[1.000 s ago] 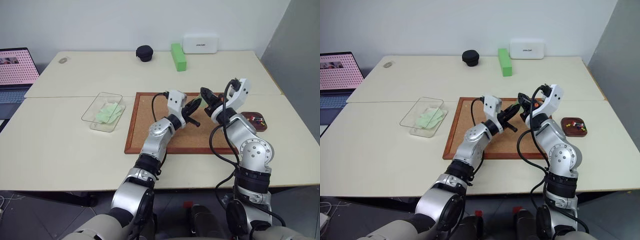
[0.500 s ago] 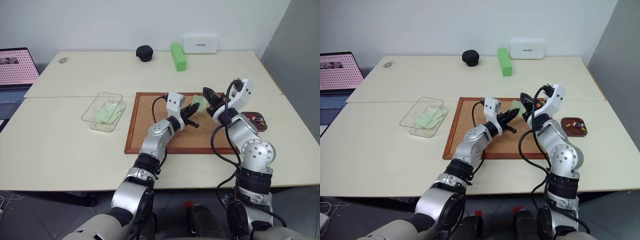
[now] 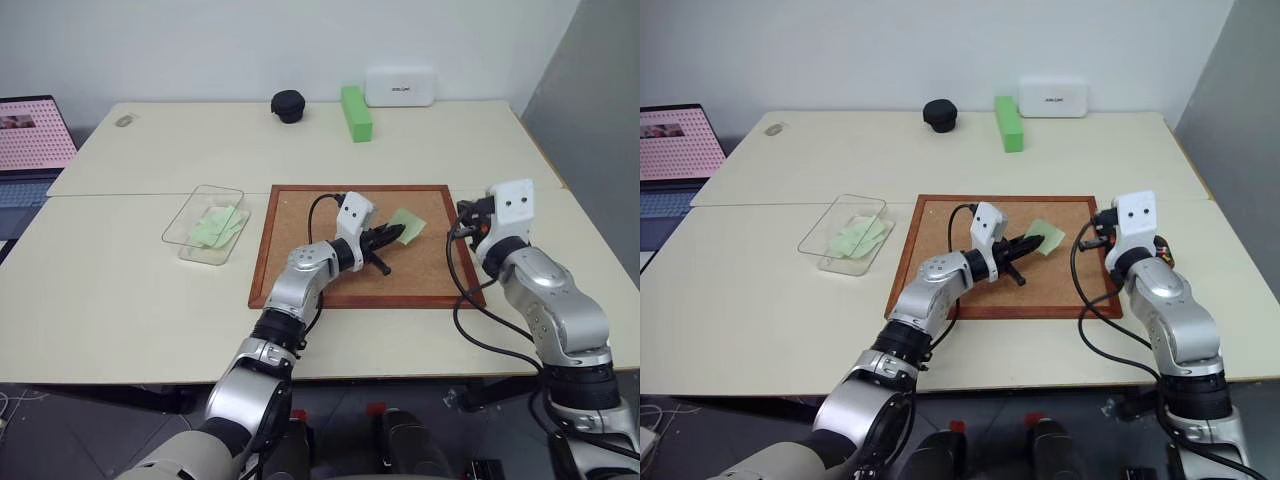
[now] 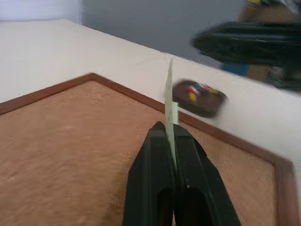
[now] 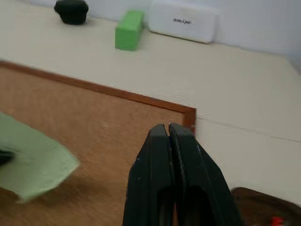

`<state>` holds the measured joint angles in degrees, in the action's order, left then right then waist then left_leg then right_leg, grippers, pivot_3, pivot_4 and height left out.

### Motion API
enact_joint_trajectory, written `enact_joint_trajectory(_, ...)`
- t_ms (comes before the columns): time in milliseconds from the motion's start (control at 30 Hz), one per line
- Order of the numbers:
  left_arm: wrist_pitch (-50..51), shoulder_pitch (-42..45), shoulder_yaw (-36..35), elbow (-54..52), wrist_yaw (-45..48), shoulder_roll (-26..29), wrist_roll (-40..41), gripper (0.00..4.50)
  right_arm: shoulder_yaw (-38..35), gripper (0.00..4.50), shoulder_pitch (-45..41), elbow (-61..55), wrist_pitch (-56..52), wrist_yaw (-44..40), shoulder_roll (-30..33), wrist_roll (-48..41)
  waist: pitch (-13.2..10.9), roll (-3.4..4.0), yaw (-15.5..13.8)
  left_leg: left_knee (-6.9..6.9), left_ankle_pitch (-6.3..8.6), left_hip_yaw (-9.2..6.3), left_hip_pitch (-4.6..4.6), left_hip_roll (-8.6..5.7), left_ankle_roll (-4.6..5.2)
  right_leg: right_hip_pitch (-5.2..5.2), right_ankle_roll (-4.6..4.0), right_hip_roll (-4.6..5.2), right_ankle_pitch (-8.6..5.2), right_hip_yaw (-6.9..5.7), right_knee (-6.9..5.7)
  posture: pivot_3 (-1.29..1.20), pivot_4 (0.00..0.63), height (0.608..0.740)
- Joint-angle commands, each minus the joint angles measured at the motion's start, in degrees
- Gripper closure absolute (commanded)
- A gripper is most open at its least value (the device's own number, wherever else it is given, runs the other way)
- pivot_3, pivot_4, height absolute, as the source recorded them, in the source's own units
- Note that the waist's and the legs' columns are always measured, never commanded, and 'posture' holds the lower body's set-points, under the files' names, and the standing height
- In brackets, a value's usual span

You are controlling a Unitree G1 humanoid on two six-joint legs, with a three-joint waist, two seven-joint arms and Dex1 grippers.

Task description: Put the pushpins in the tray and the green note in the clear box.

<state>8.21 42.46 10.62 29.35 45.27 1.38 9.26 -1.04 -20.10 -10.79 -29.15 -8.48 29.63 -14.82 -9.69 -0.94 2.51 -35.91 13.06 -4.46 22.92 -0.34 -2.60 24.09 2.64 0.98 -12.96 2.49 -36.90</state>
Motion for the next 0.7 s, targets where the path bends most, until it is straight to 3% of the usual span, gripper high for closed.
enact_joint_trajectory(33, -0.9, -0.5, 5.2, -8.9, 5.3, 3.6, -3.0, 4.49, -4.5, 4.5, -0.9, 5.5, 4.1, -1.3, 1.7, 2.1, 0.0, -0.02, 0.1, -0.02, 0.0, 0.0, -0.01, 0.01, 0.0, -0.01, 0.0, -0.01, 0.0, 0.01, -0.04, 0.0, 0.15, 0.74)
enact_joint_trajectory(267, 1.1, -0.3, 6.7, -11.8, 5.9, 5.4, -3.7, 4.49, -10.4, 4.5, -6.3, 18.7, 2.4, -1.3, 1.4, 0.8, 0.0, -0.05, 0.2, -0.06, 0.0, 0.03, -0.01, -0.04, 0.0, -0.04, 0.02, 0.04, 0.02, 0.06, -0.04, 0.0, 0.15, 0.74)
enact_joint_trajectory(700, 1.9, -2.1, 7.1, -13.9, 4.5, 5.6, -4.1, 4.49, -10.9, 4.5, -10.8, 29.0, 4.7, -3.0, 1.7, 3.2, -0.1, -0.04, 0.0, -0.07, 0.0, 0.04, -0.02, -0.05, 0.01, -0.04, 0.02, 0.04, 0.03, 0.08, -0.07, 0.0, 0.15, 0.74)
